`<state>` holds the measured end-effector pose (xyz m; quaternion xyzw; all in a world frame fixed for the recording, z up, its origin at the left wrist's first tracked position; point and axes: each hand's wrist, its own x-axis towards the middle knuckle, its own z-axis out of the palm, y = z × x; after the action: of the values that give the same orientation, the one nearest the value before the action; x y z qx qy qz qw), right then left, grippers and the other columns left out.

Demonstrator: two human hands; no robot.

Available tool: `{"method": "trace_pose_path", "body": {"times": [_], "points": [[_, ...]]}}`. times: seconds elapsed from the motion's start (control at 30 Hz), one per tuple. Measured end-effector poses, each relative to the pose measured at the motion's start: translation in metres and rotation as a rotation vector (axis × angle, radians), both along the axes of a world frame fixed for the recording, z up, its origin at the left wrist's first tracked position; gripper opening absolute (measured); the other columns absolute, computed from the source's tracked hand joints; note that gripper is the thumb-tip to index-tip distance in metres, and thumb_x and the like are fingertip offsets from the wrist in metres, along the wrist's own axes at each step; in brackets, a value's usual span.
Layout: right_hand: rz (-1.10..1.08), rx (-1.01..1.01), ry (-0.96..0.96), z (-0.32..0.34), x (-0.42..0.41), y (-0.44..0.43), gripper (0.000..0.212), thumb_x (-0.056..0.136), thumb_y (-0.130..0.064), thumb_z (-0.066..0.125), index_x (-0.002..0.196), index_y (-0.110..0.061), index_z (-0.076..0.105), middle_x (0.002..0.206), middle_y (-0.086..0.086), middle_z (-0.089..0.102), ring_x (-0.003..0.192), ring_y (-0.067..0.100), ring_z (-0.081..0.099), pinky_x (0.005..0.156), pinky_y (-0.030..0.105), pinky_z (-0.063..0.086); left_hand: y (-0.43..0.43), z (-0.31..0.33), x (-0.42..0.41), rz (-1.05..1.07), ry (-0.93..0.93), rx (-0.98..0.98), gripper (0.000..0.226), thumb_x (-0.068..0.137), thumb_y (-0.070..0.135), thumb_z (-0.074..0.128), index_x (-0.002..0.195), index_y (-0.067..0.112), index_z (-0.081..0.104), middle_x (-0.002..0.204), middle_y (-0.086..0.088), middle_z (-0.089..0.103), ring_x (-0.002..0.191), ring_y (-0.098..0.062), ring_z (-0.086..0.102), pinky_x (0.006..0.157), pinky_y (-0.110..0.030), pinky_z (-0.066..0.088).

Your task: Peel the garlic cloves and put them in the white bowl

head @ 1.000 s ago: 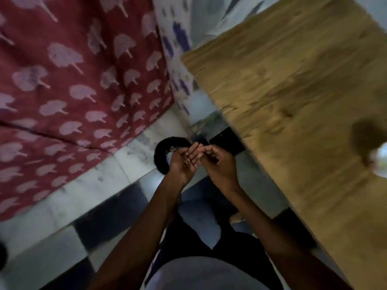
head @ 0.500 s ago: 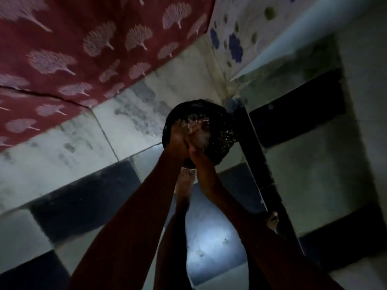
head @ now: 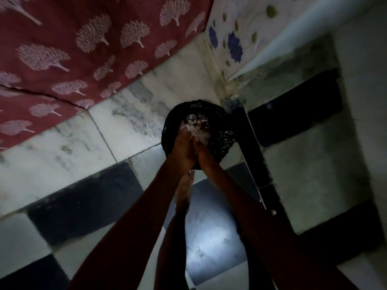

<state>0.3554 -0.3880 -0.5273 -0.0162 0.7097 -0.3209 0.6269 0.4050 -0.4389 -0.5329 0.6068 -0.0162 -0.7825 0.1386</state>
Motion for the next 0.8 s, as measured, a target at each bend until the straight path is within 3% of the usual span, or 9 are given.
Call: {"method": "trace_pose_path", "body": {"times": [0.07, 0.13, 0.17, 0.23, 0.37, 0.43, 0.53, 0.63, 0.8], "points": [[-0.009, 0.037, 0.114, 0.035, -0.01, 0.005, 0.03, 0.103, -0.031, 0.046, 0.122, -0.012, 0.059, 0.112, -0.002, 0.053, 0.117, 0.018, 0.052, 0.09, 0.02, 0.039, 0.002, 0.038, 0.002, 0.062, 0.028, -0.023, 0.044, 0.105, 0.037, 0.033, 0.139, 0.013, 0.046, 0.1, 0.0, 0.054, 0.084, -0.009, 0.055, 0.087, -0.028, 0.047], [-0.028, 0.032, 0.27, 0.083, -0.019, 0.014, 0.025, 0.101, -0.03, 0.049, 0.115, -0.015, 0.065, 0.107, 0.001, 0.062, 0.105, 0.02, 0.059, 0.085, 0.027, 0.048, 0.006, 0.088, 0.013, -0.006, 0.012, -0.036, 0.025, 0.103, 0.031, 0.04, 0.11, 0.017, 0.059, 0.096, 0.0, 0.055, 0.074, -0.008, 0.058, 0.067, -0.022, 0.046], [-0.027, -0.003, 0.317, 0.111, -0.023, 0.019, 0.025, 0.097, -0.033, 0.052, 0.113, -0.019, 0.066, 0.106, 0.003, 0.066, 0.101, 0.022, 0.062, 0.089, 0.034, 0.051, 0.008, 0.117, 0.018, -0.079, 0.003, -0.053, 0.022, 0.102, 0.029, 0.041, 0.104, 0.017, 0.06, 0.097, 0.0, 0.058, 0.077, -0.008, 0.06, 0.069, -0.022, 0.046], [-0.039, -0.089, 0.352, 0.181, -0.03, 0.037, 0.026, 0.084, -0.04, 0.055, 0.103, -0.028, 0.068, 0.105, 0.003, 0.071, 0.099, 0.023, 0.067, 0.091, 0.042, 0.053, 0.016, 0.185, 0.024, -0.187, 0.002, -0.122, 0.023, 0.101, 0.024, 0.042, 0.113, 0.014, 0.06, 0.102, -0.001, 0.065, 0.089, -0.012, 0.062, 0.08, -0.024, 0.047], [-0.199, -0.24, 0.31, 0.329, -0.055, 0.085, 0.013, 0.09, -0.013, 0.063, 0.096, -0.023, 0.068, 0.095, -0.001, 0.072, 0.086, 0.007, 0.067, 0.076, 0.025, 0.053, 0.035, 0.327, 0.005, -0.394, -0.047, -0.317, 0.024, 0.099, 0.014, 0.044, 0.116, 0.013, 0.061, 0.096, -0.001, 0.068, 0.082, -0.012, 0.064, 0.076, -0.025, 0.047], [-0.272, -0.27, 0.318, 0.395, -0.073, 0.119, 0.019, 0.094, -0.002, 0.059, 0.097, -0.019, 0.068, 0.088, -0.002, 0.073, 0.081, 0.008, 0.068, 0.072, 0.023, 0.051, 0.051, 0.386, -0.016, -0.528, -0.02, -0.414, 0.025, 0.1, 0.011, 0.041, 0.115, 0.01, 0.061, 0.094, -0.003, 0.067, 0.078, -0.012, 0.063, 0.071, -0.023, 0.046], [-0.393, -0.315, 0.382, 0.474, -0.101, 0.171, 0.015, 0.096, -0.002, 0.057, 0.102, -0.009, 0.068, 0.084, 0.003, 0.073, 0.077, 0.013, 0.066, 0.068, 0.024, 0.051, 0.083, 0.461, -0.057, -0.731, 0.091, -0.454, 0.023, 0.101, 0.01, 0.04, 0.116, 0.008, 0.058, 0.091, -0.003, 0.066, 0.068, -0.007, 0.064, 0.061, -0.017, 0.048], [-0.519, -0.354, 0.464, 0.534, -0.133, 0.226, 0.014, 0.097, -0.004, 0.057, 0.104, -0.008, 0.068, 0.085, 0.006, 0.072, 0.075, 0.012, 0.065, 0.067, 0.024, 0.051, 0.13, 0.52, -0.104, -0.898, 0.174, -0.551, 0.019, 0.1, 0.004, 0.044, 0.109, 0.009, 0.06, 0.085, -0.002, 0.067, 0.058, -0.001, 0.063, 0.053, -0.013, 0.046], [-0.744, -0.379, 0.591, 0.586, -0.184, 0.321, 0.015, 0.094, -0.001, 0.058, 0.101, -0.008, 0.07, 0.08, 0.003, 0.072, 0.071, 0.012, 0.063, 0.064, 0.021, 0.049, 0.218, 0.578, -0.185, -1.059, 0.32, -0.702, 0.02, 0.098, 0.0, 0.046, 0.1, 0.01, 0.063, 0.08, -0.001, 0.068, 0.061, -0.008, 0.062, 0.053, -0.017, 0.046]]}}
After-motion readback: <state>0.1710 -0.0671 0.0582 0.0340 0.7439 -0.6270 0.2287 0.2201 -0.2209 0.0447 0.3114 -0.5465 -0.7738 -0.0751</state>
